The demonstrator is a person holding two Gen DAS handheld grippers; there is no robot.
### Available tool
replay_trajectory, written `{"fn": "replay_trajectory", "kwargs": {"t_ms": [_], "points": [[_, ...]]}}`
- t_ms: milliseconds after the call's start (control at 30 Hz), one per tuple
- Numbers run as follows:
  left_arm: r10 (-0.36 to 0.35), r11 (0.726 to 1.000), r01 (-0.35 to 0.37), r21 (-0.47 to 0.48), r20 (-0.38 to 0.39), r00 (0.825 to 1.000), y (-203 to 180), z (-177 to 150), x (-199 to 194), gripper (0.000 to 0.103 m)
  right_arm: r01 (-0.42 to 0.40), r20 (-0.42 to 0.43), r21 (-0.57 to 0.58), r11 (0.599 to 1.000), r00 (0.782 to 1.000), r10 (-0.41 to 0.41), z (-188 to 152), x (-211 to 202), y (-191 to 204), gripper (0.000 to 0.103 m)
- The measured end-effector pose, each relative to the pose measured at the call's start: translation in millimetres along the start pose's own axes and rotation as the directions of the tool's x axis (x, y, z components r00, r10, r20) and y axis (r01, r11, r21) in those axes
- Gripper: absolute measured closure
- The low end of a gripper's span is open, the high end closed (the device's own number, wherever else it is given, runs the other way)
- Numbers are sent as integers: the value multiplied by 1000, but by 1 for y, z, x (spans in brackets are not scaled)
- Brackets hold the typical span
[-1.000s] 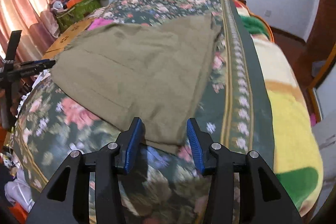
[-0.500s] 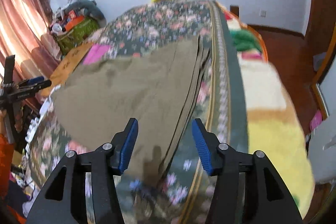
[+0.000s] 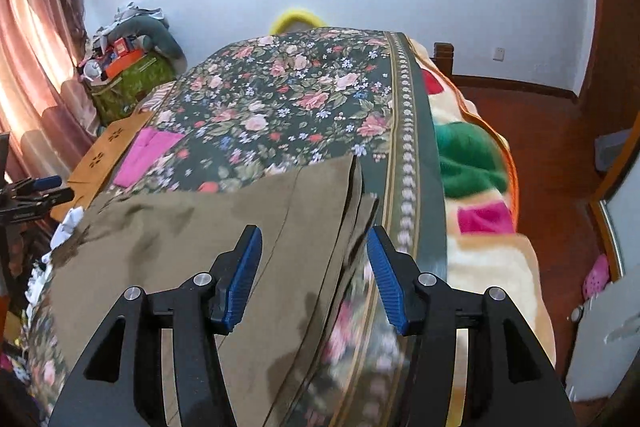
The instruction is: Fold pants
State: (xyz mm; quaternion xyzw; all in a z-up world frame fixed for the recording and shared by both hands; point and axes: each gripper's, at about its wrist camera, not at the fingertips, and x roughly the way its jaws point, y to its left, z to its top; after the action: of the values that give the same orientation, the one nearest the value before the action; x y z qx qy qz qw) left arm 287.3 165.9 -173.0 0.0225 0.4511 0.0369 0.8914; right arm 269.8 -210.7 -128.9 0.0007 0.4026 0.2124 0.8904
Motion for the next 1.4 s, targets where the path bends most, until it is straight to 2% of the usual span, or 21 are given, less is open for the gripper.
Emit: {"fn": "replay_trajectory", "kwargs": {"t_ms": [133,233,367,533,667,733,800,867,1000,1100,1233,1267,1400], "points": [[-27,1000,27,-15,-44,999,0,6,24,20,0,-26,3,1000,1000,0,18,32,-13,52],[-48,999,46,-21,-109,993,-2,6,49,19,15,-38,29,999,999,-14,29,58,-23,52],[-70,997,69,-18,-160,985,-7,1,73,19,-22,-64,79,997,998,27,40,86,-32,54],[-117,992,108,-61,-176,977,-5,-3,85,17,-57,-136,103,993,988,71,43,120,-35,68],[-123,991,114,-67,-155,980,-4,-6,85,17,-84,-189,110,990,976,104,38,139,-34,93],[-120,991,111,-75,-133,984,-3,-7,84,18,-65,-189,84,994,979,79,34,141,-31,96],[-122,987,110,-115,-105,987,1,-9,80,29,-46,-184,46,998,981,53,31,141,-27,98],[-104,984,90,-153,-86,991,6,-11,78,33,-30,-180,27,999,983,34,30,140,-26,99],[-62,977,45,-206,-76,995,16,-13,82,33,17,-168,-2,1000,986,-17,30,142,-24,103],[-58,974,38,-223,-82,995,16,-14,84,32,38,-160,-6,999,986,-38,31,143,-23,103],[-71,975,46,-217,-109,992,17,-12,81,31,62,-160,9,998,985,-60,34,138,-25,103],[-74,975,50,-215,-109,991,17,-12,78,31,75,-155,7,997,985,-73,35,134,-24,100],[-60,982,41,-184,-99,993,16,-11,61,31,99,-123,-47,994,987,-104,39,107,-16,97]]}}
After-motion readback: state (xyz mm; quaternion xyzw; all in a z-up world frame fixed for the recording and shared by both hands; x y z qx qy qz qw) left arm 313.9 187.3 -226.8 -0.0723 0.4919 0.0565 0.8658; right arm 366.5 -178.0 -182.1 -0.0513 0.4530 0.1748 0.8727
